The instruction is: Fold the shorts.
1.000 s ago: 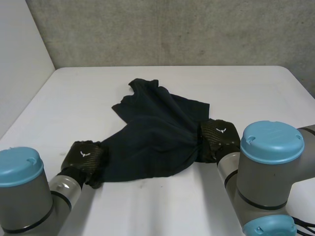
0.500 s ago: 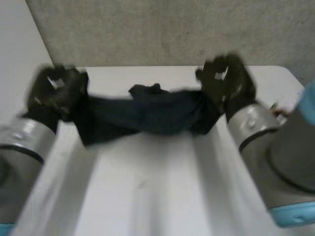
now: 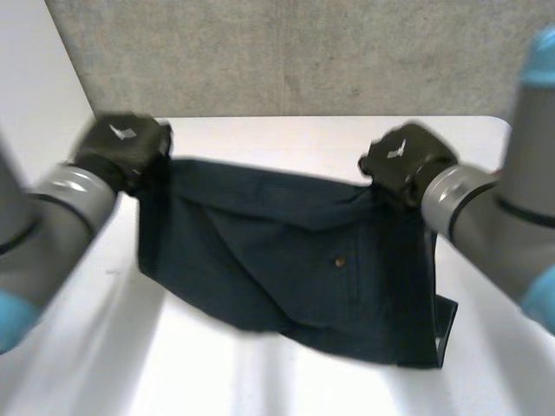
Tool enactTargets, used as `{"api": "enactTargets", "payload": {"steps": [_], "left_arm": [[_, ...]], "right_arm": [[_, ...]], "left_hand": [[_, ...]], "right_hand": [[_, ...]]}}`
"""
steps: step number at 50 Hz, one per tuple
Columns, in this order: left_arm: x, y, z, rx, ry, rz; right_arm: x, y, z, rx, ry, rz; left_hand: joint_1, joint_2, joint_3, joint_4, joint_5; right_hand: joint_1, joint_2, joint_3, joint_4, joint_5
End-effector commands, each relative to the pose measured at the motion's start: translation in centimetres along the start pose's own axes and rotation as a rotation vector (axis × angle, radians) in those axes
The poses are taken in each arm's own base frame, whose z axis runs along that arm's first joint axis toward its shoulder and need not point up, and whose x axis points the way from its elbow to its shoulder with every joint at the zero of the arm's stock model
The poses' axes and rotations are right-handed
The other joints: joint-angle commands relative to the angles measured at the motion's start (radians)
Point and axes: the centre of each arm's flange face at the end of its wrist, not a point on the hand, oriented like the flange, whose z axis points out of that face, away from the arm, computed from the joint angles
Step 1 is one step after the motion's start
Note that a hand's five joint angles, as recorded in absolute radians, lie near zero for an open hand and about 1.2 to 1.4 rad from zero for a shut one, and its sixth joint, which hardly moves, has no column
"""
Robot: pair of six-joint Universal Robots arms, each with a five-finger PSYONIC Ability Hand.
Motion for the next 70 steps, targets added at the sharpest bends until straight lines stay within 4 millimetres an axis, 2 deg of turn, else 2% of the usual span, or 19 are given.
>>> {"api": "enactTargets", "payload": {"steps": [1, 4, 7, 12, 13, 17, 22, 27, 31, 34, 39, 43, 47, 54, 57, 61, 63, 66, 70], "left_arm": [[2.6, 5.8, 6.9, -0.193, 0.065, 0.012], [2.5, 5.0, 8.5, -0.173, 0.044, 0.013], [1.6, 1.8, 10.3, -0.065, -0.016, 0.011], [-1.7, -6.7, 11.5, 0.270, -0.164, -0.020], [-2.8, -9.8, 11.1, 0.404, -0.214, -0.036], [-5.7, -16.9, 7.6, 0.695, -0.333, -0.069], [-7.6, -20.8, 3.5, 0.858, -0.396, -0.086], [-6.4, -18.4, 3.8, 0.775, -0.356, -0.081], [-5.1, -14.4, 4.8, 0.646, -0.316, -0.068], [-3.8, -10.4, 5.5, 0.524, -0.275, -0.056], [-1.0, -2.6, 6.3, 0.298, -0.196, -0.035], [1.5, 4.0, 7.2, 0.118, -0.131, -0.015], [3.4, 8.6, 7.0, -0.018, -0.080, 0.002], [4.4, 11.5, 5.1, -0.128, -0.037, 0.016], [4.1, 10.9, 3.7, -0.135, -0.033, 0.016], [3.8, 9.9, 1.9, -0.134, -0.022, 0.014], [3.5, 9.2, 0.9, -0.124, -0.024, 0.014], [3.2, 8.7, 0.1, -0.108, -0.030, 0.012], [3.4, 8.7, -0.4, -0.106, -0.011, 0.011]], "right_arm": [[-2.5, 3.0, 5.3, -0.026, -0.007, 0.018], [-2.1, 2.8, 7.0, 0.022, 0.059, 0.024], [-0.4, 1.4, 9.0, 0.122, 0.207, 0.032], [5.0, -3.9, 9.6, 0.394, 0.507, 0.063], [7.1, -6.2, 8.8, 0.508, 0.606, 0.070], [11.9, -11.3, 4.8, 0.773, 0.829, 0.092], [13.4, -13.4, 2.3, 0.884, 0.899, 0.097], [11.9, -12.7, 2.8, 0.834, 0.805, 0.076], [9.5, -10.2, 4.5, 0.718, 0.701, 0.070], [8.1, -8.3, 5.6, 0.649, 0.642, 0.071], [2.4, -2.4, 9.2, 0.480, 0.432, 0.088], [-1.9, 1.4, 10.5, 0.381, 0.272, 0.071], [-5.1, 4.7, 11.1, 0.277, 0.169, 0.069], [-6.7, 7.1, 9.6, 0.113, 0.045, 0.090], [-6.8, 7.2, 7.8, 0.044, -0.014, 0.115], [-6.3, 7.3, 6.0, -0.007, -0.045, 0.187], [-5.8, 7.8, 5.4, -0.024, -0.038, 0.254], [-5.4, 8.4, 4.7, -0.036, -0.026, 0.347], [-5.2, 9.2, 4.5, -0.045, -0.010, 0.440]], "left_hand": [[0.298, 0.204, 0.214, 0.196, 0.255], [0.298, 0.204, 0.214, 0.196, 0.255], [0.298, 0.204, 0.214, 0.196, 0.255], [0.298, 0.204, 0.214, 0.196, 0.255], [0.298, 0.204, 0.214, 0.196, 0.255], [0.298, 0.204, 0.214, 0.196, 0.255], [0.298, 0.204, 0.214, 0.196, 0.255], [0.298, 0.204, 0.214, 0.196, 0.255], [0.298, 0.204, 0.214, 0.196, 0.255], [0.298, 0.204, 0.214, 0.196, 0.255], [0.298, 0.204, 0.214, 0.196, 0.255], [0.298, 0.204, 0.214, 0.196, 0.255], [0.298, 0.204, 0.214, 0.196, 0.255], [0.298, 0.204, 0.214, 0.196, 0.255], [0.286, 0.193, 0.203, 0.184, 0.243], [-0.133, -0.226, -0.217, -0.235, -0.176], [-0.312, -0.405, -0.395, -0.413, -0.355], [-0.415, -0.509, -0.499, -0.517, -0.458], [-0.424, -0.518, -0.508, -0.526, -0.467]], "right_hand": [[0.412, 0.228, 0.227, 0.205, 0.239], [0.412, 0.228, 0.227, 0.205, 0.239], [0.412, 0.228, 0.227, 0.205, 0.239], [0.412, 0.228, 0.227, 0.205, 0.239], [0.412, 0.228, 0.227, 0.205, 0.239], [0.412, 0.228, 0.227, 0.205, 0.239], [0.412, 0.228, 0.227, 0.205, 0.239], [0.412, 0.228, 0.227, 0.205, 0.239], [0.412, 0.228, 0.227, 0.205, 0.239], [0.412, 0.228, 0.227, 0.205, 0.239], [0.412, 0.228, 0.227, 0.205, 0.239], [0.412, 0.228, 0.227, 0.205, 0.239], [0.412, 0.228, 0.227, 0.205, 0.239], [0.412, 0.228, 0.227, 0.205, 0.239], [0.412, 0.228, 0.227, 0.205, 0.239], [0.389, 0.206, 0.205, 0.182, 0.217], [0.144, -0.040, -0.041, -0.063, -0.029], [-0.104, -0.287, -0.288, -0.311, -0.276], [-0.104, -0.288, -0.288, -0.311, -0.277]]}}
